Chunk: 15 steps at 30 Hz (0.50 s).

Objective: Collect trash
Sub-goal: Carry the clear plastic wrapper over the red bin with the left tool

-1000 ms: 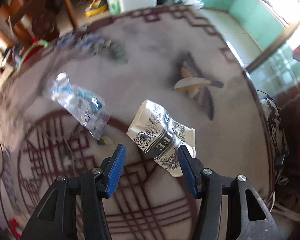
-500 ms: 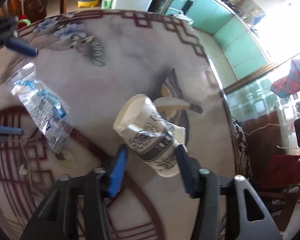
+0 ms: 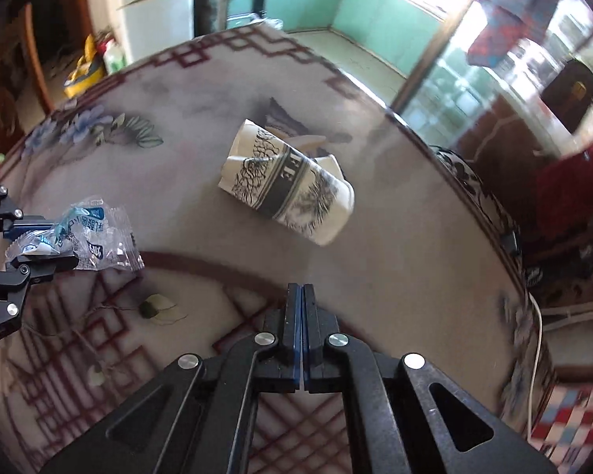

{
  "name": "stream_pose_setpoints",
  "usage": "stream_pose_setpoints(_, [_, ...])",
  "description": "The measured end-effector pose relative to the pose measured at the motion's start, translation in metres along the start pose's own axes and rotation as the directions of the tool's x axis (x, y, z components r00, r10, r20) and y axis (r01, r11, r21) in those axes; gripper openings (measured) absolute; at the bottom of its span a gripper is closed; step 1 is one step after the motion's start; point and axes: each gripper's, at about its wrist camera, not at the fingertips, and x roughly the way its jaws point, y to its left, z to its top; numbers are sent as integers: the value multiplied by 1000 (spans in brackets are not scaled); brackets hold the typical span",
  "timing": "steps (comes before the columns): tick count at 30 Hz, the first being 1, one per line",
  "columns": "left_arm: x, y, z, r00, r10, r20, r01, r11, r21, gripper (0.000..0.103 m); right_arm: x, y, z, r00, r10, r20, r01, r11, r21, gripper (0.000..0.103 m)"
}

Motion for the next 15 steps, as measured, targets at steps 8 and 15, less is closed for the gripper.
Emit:
stream_pose_setpoints(8, [-61, -3, -23, 996, 22, 91, -17, 999, -49, 19, -85, 29, -41, 993, -19, 114, -7, 975, 221, 0])
stream_pose_setpoints(15, [-107, 25, -46, 989, 24, 149, -11, 996, -84, 19, -149, 95, -67, 988, 15, 152, -62, 947, 315, 0])
